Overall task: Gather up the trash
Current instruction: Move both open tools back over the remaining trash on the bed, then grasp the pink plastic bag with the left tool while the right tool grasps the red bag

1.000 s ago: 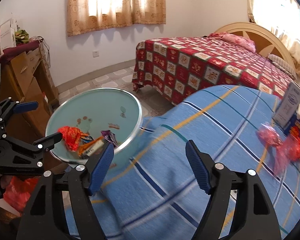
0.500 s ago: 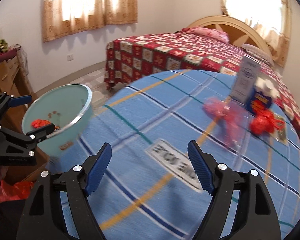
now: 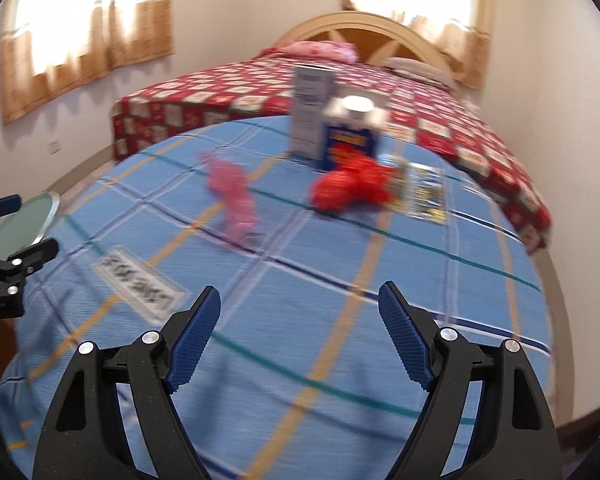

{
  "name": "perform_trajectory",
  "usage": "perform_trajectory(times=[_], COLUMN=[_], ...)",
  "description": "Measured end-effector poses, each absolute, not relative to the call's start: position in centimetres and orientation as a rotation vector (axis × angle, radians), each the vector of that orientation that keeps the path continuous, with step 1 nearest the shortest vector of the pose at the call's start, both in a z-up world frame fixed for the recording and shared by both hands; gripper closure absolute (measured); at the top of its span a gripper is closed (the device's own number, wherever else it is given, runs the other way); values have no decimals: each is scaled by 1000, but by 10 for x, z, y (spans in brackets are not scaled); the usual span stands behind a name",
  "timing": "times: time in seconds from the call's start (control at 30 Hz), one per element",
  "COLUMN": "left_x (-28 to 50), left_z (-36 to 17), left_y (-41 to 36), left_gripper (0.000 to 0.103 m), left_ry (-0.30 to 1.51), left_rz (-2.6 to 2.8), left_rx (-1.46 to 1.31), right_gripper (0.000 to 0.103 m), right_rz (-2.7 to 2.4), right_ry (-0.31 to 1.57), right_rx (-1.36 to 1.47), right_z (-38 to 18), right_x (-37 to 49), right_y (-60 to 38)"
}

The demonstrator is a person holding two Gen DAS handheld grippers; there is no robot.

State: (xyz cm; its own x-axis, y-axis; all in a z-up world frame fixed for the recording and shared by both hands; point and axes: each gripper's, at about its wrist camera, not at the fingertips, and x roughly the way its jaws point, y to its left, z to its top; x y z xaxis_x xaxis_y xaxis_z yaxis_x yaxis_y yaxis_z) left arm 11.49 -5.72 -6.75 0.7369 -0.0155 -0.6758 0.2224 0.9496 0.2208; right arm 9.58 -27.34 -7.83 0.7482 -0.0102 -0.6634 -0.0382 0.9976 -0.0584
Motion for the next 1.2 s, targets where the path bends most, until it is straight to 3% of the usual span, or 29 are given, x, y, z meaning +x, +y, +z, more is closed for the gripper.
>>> perform_trajectory(times=[0.43, 0.83, 0.87, 0.97, 1.0, 1.07, 1.2], left_x=[148, 188, 191, 196, 196, 194, 185], left_z=[-66, -75, -77, -83, -85, -88, -86], left_y=[-152, -199, -196, -187, -184, -179, -163], left_gripper=[6, 7, 11, 52, 70, 91, 98], left_ry=[736, 770, 776, 830, 842, 852, 835], left_rz=[-212, -201, -200, -260, -279, -305, -326], left_rx=[332, 321, 313, 280, 271, 274, 285], right_gripper=[17, 15, 15, 15, 15, 15, 15], right_rz=[-193, -179, -176, -162, -157, -145, -127], right_ry=[733, 732, 732, 733, 734, 736, 736], right_rx=[6, 49, 53, 56, 51, 48, 38], right_z=[-84, -88, -87, -87, -87, -86, -83], right_x=[95, 97, 97, 100, 101, 103, 111], right_y=[-379, -401, -400, -398, -396, -392, -381])
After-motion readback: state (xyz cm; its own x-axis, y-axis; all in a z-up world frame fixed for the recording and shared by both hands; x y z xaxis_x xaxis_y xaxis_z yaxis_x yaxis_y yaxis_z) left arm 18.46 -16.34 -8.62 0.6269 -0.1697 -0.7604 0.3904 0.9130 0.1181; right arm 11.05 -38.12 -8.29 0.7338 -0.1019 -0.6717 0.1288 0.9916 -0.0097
